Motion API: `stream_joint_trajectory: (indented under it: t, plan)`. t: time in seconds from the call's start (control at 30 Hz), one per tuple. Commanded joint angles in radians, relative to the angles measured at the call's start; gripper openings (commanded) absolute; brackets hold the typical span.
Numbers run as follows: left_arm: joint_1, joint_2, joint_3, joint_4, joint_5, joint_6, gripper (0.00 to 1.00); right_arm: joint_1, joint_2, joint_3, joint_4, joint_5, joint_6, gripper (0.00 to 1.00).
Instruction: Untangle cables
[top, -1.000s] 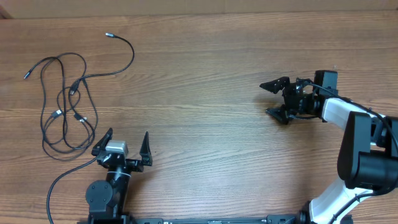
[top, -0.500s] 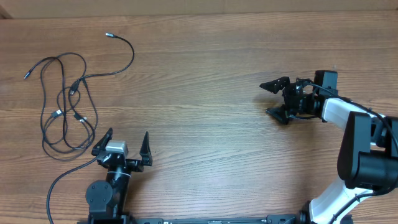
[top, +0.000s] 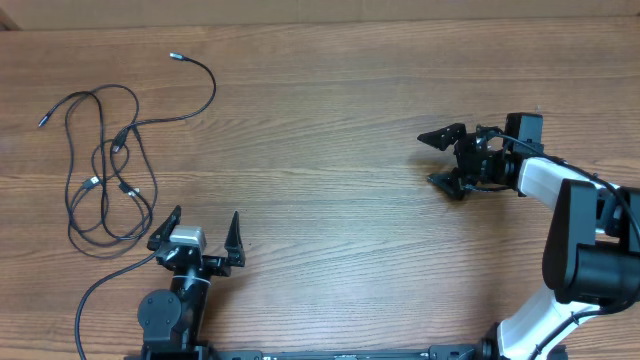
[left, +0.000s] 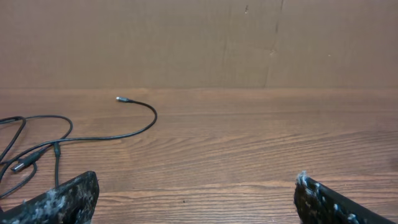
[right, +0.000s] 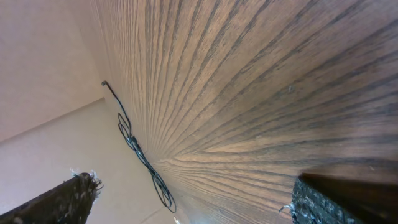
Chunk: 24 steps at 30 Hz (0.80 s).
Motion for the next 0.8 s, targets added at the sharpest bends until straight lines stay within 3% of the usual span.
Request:
stream_joint_trajectory:
  t: [0.0,0.77]
  plan:
    - [0.009,-0.011,-0.003,-0.004,-0.013,0.019,0.99,-0.006,0.03,-0.018,-0.003,0.097,-0.027,1.0]
    - [0.009,-0.011,-0.003,-0.004,-0.013,0.019,1.0,-0.02,0.035,-0.018,-0.002,0.102,-0.027,1.0]
